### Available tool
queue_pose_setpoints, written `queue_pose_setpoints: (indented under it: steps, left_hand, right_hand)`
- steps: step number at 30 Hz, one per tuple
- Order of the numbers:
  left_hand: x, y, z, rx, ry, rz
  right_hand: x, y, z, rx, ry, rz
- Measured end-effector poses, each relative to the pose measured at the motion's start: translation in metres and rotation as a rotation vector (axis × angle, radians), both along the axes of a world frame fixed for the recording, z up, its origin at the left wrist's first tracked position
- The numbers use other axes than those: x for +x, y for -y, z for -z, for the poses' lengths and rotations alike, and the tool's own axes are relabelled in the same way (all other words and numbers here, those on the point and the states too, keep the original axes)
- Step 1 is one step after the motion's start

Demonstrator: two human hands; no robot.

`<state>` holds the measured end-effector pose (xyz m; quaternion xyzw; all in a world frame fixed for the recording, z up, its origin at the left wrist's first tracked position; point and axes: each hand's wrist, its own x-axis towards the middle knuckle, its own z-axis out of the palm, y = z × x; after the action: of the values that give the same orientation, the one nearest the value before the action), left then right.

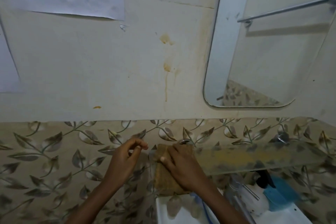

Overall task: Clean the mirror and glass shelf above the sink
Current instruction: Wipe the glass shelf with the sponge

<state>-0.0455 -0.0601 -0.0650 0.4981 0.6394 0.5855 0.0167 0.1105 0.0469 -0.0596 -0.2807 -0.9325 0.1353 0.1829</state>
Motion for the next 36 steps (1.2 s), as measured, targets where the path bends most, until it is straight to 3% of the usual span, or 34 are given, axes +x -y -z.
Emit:
queue_pose_setpoints:
  steps: [7,18,28,36]
  left_hand:
    - [0.001,-0.002,0.006,0.04,0.063,0.041]
    - [0.018,-0.02,0.002,0.089,0.068,0.122]
    - [0.045,-0.06,0.007,0.042,-0.026,0.201]
    - [0.062,-0.081,0.004,0.035,-0.223,0.179]
  right_hand:
    - [-0.026,0.017,0.011,0.041,0.192,-0.042]
    - [0.008,0.01,0.012,0.224,0.149,-0.287]
    - [0.09,-0.06,0.01,0.213,0.242,-0.13]
    - [0.139,-0.109,0.005,0.152,0.251,0.076]
